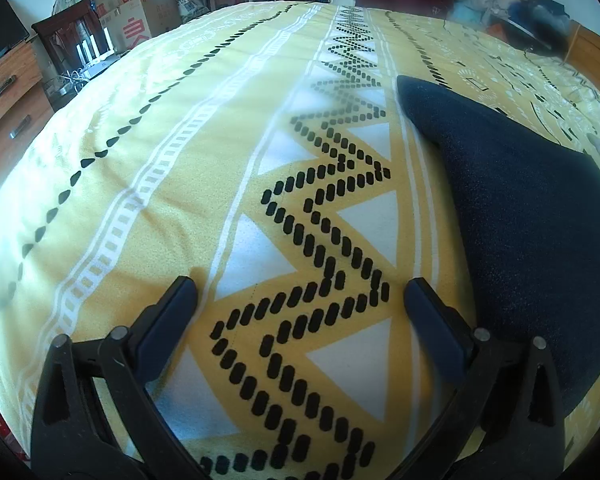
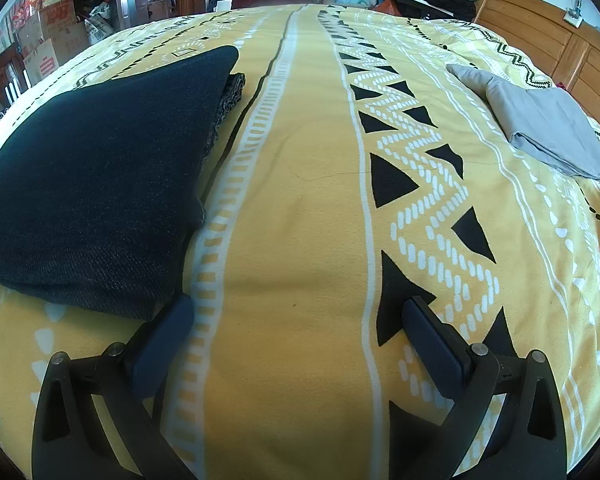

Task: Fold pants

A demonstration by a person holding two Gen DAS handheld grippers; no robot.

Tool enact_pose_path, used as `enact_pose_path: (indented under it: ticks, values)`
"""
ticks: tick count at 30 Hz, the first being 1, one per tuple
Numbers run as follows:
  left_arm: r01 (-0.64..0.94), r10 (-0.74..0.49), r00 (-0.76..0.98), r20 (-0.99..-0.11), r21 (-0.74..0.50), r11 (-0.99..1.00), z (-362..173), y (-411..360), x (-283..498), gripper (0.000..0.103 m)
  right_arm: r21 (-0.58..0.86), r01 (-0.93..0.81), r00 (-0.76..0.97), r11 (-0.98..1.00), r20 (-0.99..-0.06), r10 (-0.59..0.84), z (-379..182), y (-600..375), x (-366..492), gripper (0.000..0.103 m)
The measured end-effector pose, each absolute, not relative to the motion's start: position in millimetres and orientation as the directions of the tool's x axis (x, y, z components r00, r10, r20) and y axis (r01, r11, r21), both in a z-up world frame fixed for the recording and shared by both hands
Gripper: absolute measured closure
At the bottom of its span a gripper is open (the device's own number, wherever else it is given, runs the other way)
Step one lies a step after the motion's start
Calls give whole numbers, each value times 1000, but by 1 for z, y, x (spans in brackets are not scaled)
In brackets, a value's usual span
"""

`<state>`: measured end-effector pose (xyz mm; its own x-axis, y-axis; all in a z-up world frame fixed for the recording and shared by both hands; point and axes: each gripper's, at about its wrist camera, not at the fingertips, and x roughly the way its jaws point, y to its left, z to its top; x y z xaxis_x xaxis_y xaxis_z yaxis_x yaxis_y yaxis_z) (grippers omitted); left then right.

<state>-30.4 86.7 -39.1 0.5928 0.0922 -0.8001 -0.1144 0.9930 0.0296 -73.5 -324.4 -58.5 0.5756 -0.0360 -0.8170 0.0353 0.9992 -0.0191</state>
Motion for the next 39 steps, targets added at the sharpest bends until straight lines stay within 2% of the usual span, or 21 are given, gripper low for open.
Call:
enact_pose_path:
  ticks: [39]
  values:
    - [-115, 94, 592, -801, 31, 993, -39, 86, -31, 0, -13, 41, 580, 999, -814, -34, -59, -326, -74, 0]
